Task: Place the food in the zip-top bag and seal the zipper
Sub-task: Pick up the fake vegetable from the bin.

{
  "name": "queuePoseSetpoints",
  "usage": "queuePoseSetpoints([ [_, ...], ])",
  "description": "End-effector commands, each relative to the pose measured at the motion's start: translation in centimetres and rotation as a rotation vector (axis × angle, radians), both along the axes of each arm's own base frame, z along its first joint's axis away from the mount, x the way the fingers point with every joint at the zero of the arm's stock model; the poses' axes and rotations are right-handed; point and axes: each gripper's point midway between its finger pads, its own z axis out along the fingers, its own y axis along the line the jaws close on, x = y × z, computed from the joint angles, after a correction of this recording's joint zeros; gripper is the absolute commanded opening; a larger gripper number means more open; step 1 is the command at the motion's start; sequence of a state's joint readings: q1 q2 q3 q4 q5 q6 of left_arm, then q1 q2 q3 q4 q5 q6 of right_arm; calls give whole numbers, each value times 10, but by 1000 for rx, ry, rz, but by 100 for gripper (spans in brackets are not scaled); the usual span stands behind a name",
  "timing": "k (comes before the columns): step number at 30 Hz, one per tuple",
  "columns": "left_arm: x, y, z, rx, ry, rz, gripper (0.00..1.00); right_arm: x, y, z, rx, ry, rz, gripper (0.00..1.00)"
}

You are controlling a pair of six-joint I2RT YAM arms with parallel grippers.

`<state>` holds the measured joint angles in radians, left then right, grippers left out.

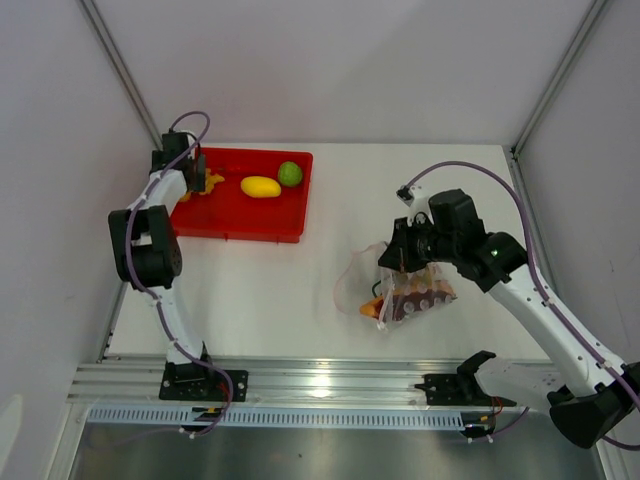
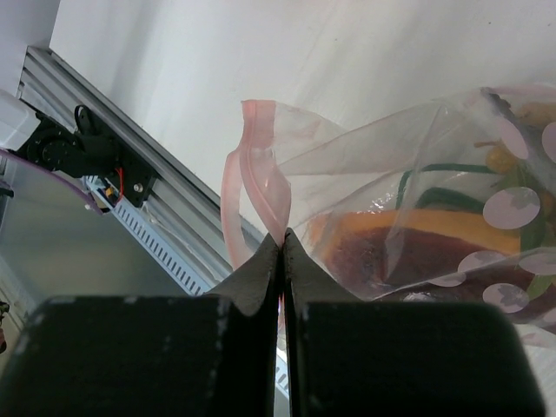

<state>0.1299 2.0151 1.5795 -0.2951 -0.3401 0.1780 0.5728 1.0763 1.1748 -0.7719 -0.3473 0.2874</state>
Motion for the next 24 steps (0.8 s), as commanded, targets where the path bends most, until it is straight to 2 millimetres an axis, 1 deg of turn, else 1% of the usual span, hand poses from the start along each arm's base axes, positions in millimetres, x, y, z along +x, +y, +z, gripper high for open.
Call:
queuePoseSetpoints([
  [1,6,3,0,14,53,-44,90,4,4,9,31,-44,5,0],
  [2,7,4,-3,16,65,-50,90,4,5,9,35,-44,5,0],
  [3,15,5,6,21,45,-52,90,4,5,9,36,-45,8,0],
  [4,15,6,-2,21,65,-53,91,5,6,9,39,-46,9,0],
  [6,20,6,0,20,71,-62,90,5,7,5,39,-44,10,0],
  [7,22,4,-7,4,86,-79,89,5,7,5,40,-44,11,0],
  [9,24,4,-10,-4,94,-77,89,5,7,0,35,-34,12,0],
  [10,24,6,-18,2,115,-60,89,6,7,0,36,-38,12,0],
  [12,27,7,-19,2,128,-58,89,5,8,-3,34,-31,13,0],
  [13,27,7,-25,0,143,-60,89,5,7,-3,35,-32,12,0],
  [14,28,10,-30,9,158,-49,88,5,8,-3,34,-31,13,0],
  [19,30,20,-35,50,165,-17,88,5,6,-8,27,-32,11,0],
  [24,29,34,-43,106,184,23,88,5,7,-10,29,-29,12,0],
])
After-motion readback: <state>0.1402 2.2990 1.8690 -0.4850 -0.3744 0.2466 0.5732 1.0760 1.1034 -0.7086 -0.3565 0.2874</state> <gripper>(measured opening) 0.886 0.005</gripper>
